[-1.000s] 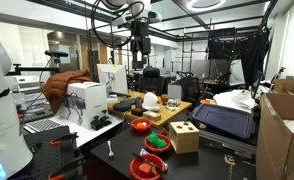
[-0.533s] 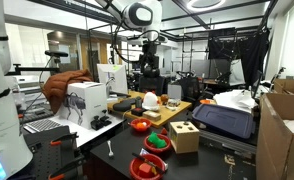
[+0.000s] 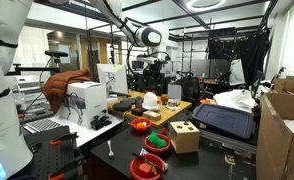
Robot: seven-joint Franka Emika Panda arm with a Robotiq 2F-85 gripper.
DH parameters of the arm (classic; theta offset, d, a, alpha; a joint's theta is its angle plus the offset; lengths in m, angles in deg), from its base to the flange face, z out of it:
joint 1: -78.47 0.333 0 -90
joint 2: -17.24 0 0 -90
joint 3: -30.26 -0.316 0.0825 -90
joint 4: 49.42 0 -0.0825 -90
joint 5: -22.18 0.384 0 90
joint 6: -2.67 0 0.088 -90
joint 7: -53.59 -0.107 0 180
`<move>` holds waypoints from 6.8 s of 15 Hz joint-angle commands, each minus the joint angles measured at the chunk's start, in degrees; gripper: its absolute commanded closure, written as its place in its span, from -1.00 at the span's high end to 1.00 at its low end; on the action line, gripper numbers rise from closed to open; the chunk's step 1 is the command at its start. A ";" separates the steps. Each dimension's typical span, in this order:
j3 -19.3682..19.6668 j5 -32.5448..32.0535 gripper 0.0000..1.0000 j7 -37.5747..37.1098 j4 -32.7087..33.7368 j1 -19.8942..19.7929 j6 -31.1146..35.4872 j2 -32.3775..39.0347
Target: Pick up the silver fork and put it in the red bowl on the left
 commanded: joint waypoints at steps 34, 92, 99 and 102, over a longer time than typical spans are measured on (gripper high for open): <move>-4.21 -7.69 1.00 16.61 4.86 -1.56 11.34 21.80; -6.15 -9.50 1.00 6.96 -0.72 3.02 8.75 26.23; -9.83 -9.60 1.00 10.73 0.09 4.66 11.43 32.46; -9.82 -11.17 1.00 12.30 0.26 5.64 10.79 34.16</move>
